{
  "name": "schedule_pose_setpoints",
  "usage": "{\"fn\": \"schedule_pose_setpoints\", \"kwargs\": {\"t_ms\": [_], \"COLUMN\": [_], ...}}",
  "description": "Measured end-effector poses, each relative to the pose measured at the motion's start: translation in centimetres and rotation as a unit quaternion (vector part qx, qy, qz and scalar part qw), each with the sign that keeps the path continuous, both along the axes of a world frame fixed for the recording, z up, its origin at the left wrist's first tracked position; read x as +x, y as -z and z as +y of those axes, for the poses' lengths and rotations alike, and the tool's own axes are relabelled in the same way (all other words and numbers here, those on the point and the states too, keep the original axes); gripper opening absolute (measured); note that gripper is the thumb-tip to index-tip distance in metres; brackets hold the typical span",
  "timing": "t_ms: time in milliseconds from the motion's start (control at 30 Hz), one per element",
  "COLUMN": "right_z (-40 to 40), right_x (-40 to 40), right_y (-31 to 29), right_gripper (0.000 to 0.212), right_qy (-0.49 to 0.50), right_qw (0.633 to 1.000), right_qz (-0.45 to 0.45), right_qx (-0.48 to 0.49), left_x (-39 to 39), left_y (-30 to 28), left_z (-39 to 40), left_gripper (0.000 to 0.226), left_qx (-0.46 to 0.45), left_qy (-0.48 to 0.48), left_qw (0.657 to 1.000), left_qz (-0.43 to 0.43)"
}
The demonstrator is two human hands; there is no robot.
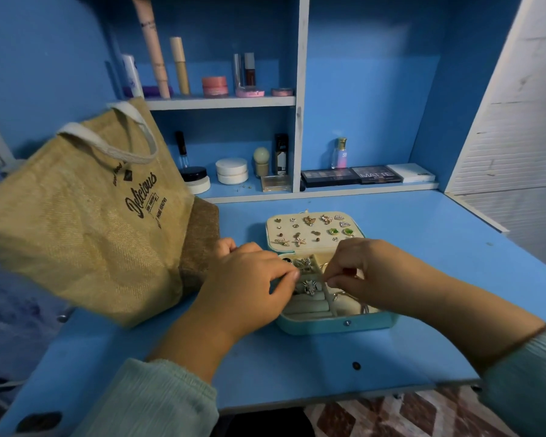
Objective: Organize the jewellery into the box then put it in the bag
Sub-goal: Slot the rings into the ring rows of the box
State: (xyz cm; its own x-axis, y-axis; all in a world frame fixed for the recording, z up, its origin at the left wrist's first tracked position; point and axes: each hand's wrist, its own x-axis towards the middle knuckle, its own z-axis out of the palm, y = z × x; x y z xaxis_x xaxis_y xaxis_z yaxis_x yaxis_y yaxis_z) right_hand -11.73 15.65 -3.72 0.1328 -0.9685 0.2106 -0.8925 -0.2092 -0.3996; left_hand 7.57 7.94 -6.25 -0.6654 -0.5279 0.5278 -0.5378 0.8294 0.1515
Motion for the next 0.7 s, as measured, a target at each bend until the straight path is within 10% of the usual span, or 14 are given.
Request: {"fn": "schedule_pose_setpoints", "kwargs": {"t_ms": [233, 700], "right_z": [3.1, 11.3], "right_x": [-3.4, -13.3], "right_y": [-1.1, -0.4], "right_gripper": [0.005, 0.02], "right_qy": [0.056, 0.278], "right_qw": [0.996, 0.941], "right_qz": [0.049, 0.081], "right_qx": [0.057, 0.178], "left_x": [-5.1, -16.4], "left_y": [-0.8, -1.5], "left_z": [2.9, 6.6], "left_gripper": [0.058, 0.03], "left_qx": [0.017, 0.052], "left_qy": [0.05, 0.074], "left_qw": [0.998, 0.971], "left_qz": [-0.041, -0.22]}}
